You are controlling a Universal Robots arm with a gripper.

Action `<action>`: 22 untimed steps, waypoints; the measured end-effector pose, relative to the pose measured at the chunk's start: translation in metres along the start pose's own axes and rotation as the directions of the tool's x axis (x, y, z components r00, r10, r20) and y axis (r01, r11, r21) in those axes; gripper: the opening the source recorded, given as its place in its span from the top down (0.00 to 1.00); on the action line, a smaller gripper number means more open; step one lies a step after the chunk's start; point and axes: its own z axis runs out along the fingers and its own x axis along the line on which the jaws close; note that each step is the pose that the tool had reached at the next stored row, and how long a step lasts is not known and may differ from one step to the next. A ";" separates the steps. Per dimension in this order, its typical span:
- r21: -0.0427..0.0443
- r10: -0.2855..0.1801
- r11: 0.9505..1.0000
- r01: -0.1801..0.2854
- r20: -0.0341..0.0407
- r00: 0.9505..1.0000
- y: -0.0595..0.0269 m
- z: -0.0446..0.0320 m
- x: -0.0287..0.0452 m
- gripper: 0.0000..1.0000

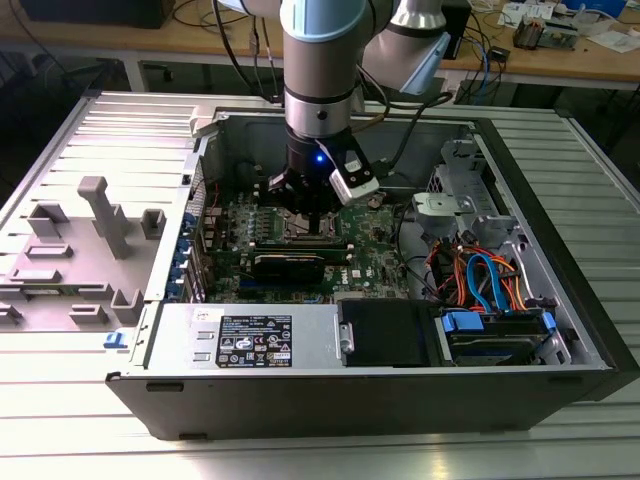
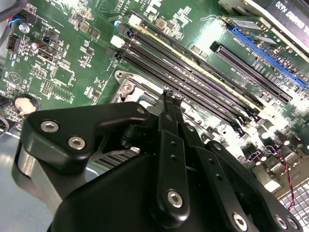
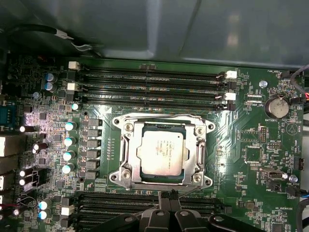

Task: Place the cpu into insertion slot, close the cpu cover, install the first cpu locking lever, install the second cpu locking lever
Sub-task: 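Install the second cpu locking lever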

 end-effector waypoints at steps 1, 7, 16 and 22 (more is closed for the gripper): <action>0.000 0.000 1.000 0.000 0.000 1.000 0.0000 0.0000 0.0000 0.89; -0.002 0.000 1.000 0.000 -0.042 0.999 -0.0002 0.0001 -0.0019 0.89; -0.011 -0.001 1.000 0.000 -0.051 0.999 -0.0107 0.0019 0.0071 0.89; -0.014 -0.001 1.000 0.000 -0.051 0.999 -0.0104 0.0027 0.0134 0.89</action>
